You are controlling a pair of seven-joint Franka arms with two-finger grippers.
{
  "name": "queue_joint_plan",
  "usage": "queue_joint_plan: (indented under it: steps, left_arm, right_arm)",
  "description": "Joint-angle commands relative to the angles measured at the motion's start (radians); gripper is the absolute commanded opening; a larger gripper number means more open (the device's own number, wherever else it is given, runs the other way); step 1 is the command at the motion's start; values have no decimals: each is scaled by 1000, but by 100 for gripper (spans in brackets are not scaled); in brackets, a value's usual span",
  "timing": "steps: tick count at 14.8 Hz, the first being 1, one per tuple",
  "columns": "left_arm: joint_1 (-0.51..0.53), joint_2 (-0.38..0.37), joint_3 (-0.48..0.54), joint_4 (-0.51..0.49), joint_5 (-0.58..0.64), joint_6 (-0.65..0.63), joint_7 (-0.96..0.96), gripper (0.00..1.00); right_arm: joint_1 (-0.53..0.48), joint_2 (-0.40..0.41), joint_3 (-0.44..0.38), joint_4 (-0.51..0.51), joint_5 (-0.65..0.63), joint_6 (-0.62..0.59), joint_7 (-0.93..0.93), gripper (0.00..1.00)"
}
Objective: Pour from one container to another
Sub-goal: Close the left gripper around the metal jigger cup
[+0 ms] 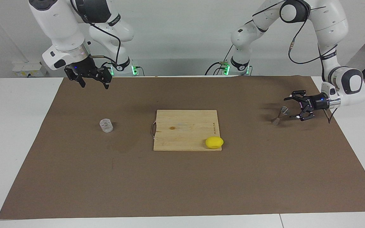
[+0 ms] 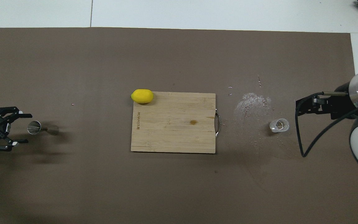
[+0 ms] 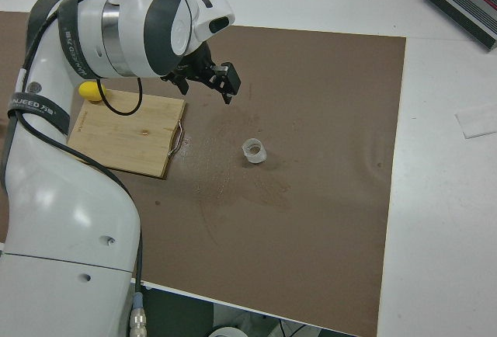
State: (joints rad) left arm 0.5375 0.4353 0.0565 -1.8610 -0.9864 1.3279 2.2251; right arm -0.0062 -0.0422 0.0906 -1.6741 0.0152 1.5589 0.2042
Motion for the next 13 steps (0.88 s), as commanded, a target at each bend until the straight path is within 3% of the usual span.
queue_joint_plan:
  steps: [1,5,13]
  left_arm:
    - [7,-35,-3,-69,-63,75,117,100]
    - [5,-50,-3,-158,-100,83,145,100]
    - [-1,-59,-4,-179,-101,59,145,98]
  right_arm:
    - [-9,-22,1,-24,0,6,-16,100]
    - [-9,-22,1,-24,0,6,-15,100]
    - [-9,-22,1,-24,0,6,-15,100]
